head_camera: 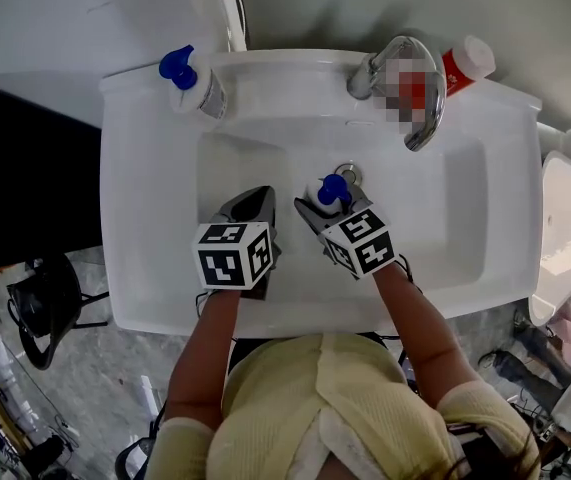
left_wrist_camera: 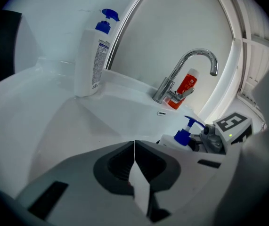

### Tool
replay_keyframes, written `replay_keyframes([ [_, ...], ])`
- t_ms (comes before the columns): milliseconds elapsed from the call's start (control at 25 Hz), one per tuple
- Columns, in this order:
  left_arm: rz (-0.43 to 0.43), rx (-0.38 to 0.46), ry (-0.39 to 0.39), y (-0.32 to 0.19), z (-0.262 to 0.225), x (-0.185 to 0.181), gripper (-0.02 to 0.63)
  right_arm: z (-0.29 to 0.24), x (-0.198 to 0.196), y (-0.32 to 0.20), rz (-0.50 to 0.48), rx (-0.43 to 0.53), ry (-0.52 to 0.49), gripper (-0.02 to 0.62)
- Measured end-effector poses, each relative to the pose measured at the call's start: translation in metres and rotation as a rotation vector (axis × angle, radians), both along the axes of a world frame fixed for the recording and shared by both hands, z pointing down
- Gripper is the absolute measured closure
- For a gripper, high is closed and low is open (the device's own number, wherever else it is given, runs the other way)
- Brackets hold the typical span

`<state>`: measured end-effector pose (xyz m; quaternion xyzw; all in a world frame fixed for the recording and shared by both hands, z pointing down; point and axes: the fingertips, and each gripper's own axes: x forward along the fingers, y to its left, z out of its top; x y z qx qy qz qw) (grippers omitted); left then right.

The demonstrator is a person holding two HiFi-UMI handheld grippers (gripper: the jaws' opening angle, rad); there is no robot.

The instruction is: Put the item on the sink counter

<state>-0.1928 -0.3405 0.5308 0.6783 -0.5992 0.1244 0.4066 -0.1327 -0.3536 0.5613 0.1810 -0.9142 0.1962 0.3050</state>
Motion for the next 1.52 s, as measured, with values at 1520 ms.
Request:
replay_keyframes([
  [1520, -0.032, 0.019, -0.032, -0.009, 0.014, 0.005, 0.566, 0.021, -0.012, -0.017, 0.050, 0.132, -0.027, 0.385],
])
